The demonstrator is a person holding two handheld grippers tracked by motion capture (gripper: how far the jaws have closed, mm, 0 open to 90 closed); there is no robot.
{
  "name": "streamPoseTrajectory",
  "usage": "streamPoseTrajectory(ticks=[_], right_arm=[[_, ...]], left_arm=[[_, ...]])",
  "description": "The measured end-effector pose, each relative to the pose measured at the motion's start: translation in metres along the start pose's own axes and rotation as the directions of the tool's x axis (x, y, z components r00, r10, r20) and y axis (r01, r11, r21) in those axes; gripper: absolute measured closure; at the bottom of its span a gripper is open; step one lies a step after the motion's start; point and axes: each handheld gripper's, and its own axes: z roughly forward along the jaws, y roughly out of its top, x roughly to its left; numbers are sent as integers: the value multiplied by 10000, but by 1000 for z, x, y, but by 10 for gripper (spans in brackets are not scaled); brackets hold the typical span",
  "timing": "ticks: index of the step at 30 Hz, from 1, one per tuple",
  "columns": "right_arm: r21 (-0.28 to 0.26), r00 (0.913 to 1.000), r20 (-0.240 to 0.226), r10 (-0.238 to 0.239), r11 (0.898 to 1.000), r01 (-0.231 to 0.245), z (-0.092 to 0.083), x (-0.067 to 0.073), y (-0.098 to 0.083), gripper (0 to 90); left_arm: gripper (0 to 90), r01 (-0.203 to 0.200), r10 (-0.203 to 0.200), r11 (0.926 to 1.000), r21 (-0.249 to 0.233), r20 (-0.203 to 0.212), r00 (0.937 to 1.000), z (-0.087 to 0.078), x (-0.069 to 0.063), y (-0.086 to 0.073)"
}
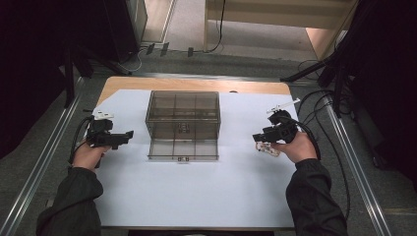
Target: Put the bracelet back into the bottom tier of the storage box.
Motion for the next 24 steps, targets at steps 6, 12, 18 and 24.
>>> streamPoseTrajectory(ticks=[6,12,18,24], right_arm=[[953,9990,328,-315,9950,282,3,-2,-3,422],[1585,9957,219,-905,9836,859,11,-2,-6,357],[2487,9908,596,-1216,9631,1033,22,-5,-11,342],[2703,9932,583,-1012,9593,819,25,-10,-13,326]], left_arm=[[147,-99,99,9999,135,-2,10000,2,-1,0],[147,-86,84,9997,213,97,9999,3,-3,0],[147,-80,77,9995,295,104,9999,4,-2,0],[147,-94,90,9993,372,94,9999,4,-2,-2]])
